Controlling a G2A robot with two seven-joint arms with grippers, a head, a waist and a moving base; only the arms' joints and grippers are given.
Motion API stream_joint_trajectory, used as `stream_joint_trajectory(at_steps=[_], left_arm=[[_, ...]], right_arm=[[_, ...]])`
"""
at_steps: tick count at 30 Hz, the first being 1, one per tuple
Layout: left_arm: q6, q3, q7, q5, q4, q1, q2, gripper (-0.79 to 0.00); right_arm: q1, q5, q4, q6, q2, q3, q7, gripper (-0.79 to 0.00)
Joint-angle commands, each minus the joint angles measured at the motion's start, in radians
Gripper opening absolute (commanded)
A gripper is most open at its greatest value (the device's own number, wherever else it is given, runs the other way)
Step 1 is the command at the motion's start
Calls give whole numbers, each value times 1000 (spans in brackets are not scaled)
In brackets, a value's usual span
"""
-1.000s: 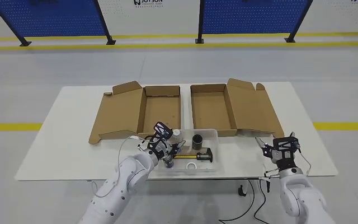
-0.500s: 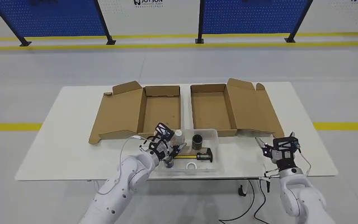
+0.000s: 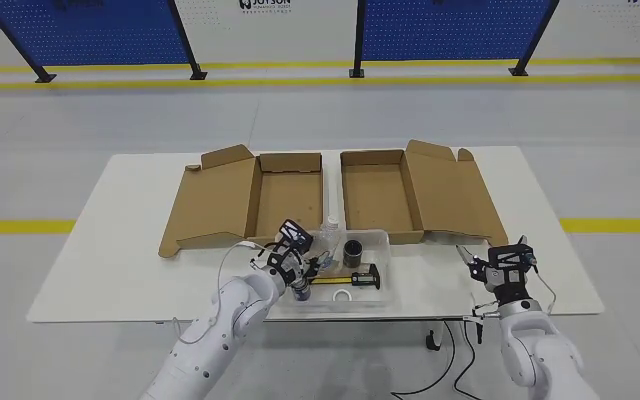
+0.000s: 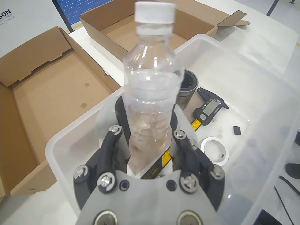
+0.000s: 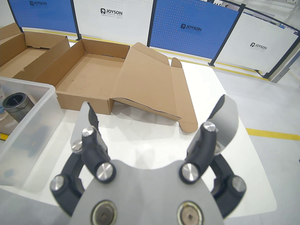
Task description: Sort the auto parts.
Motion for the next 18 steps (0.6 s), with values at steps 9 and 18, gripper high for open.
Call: stream_joint_trajectory(at_steps=[9, 18], left_arm=[[-3, 0, 3, 6, -4, 0, -2, -456], [-18, 1, -10, 22, -16, -8, -2, 0]], right_arm=[[0, 0, 0, 0, 0, 0, 0, 0], [0, 0, 0, 0, 0, 0, 0, 0]])
